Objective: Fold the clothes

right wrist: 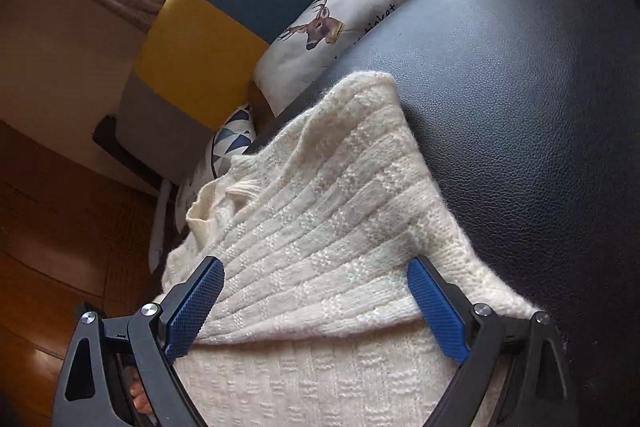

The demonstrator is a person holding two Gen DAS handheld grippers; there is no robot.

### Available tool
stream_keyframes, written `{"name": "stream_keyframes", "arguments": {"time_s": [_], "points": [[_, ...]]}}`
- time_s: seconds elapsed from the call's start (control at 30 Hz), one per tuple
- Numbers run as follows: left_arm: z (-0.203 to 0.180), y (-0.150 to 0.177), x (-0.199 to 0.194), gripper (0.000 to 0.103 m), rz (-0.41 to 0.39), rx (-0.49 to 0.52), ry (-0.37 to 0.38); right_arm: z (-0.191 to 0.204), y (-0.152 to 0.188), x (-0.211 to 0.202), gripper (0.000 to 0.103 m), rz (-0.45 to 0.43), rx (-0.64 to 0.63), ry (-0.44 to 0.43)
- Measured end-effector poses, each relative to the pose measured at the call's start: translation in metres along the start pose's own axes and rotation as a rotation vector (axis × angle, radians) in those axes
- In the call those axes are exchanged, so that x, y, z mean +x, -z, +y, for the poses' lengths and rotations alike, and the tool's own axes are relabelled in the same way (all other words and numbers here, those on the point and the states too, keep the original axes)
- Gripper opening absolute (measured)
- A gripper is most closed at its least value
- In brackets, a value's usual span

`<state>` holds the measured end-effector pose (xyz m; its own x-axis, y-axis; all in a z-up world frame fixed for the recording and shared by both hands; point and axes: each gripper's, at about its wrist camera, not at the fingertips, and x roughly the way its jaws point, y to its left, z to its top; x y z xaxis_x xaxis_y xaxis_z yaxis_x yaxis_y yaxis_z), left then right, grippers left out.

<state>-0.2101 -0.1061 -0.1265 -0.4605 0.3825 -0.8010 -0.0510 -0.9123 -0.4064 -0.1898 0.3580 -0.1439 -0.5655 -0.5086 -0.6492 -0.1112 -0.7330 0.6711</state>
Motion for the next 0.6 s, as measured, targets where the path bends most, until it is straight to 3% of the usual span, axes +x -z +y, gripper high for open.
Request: {"name": "stream_keyframes", "arguments": {"time_s": [0.1, 0.43, 0.53, 0.6], "points": [[0.003, 0.003, -0.004, 0.011, -0.006, 0.003, -0.004, 0.003, 0.001, 0.005, 0.096, 0.018, -0.051, 0.028], [0.074, 0.015, -0.052, 0.018, -0.13, -0.338, 0.063, 0.028, -0.003, 0.013, 0.095, 0.049, -0.201, 0.106], [0.066, 0.016, -0.069, 0.018, -0.186, -0.3, 0.084, 0.041, -0.01, 0.01, 0.095, 0.023, -0.239, 0.071], [0.05, 0.016, -0.065, 0.018, -0.164, -0.233, 0.101, 0.047, -0.015, 0.013, 0.095, 0.02, -0.263, 0.066]]}}
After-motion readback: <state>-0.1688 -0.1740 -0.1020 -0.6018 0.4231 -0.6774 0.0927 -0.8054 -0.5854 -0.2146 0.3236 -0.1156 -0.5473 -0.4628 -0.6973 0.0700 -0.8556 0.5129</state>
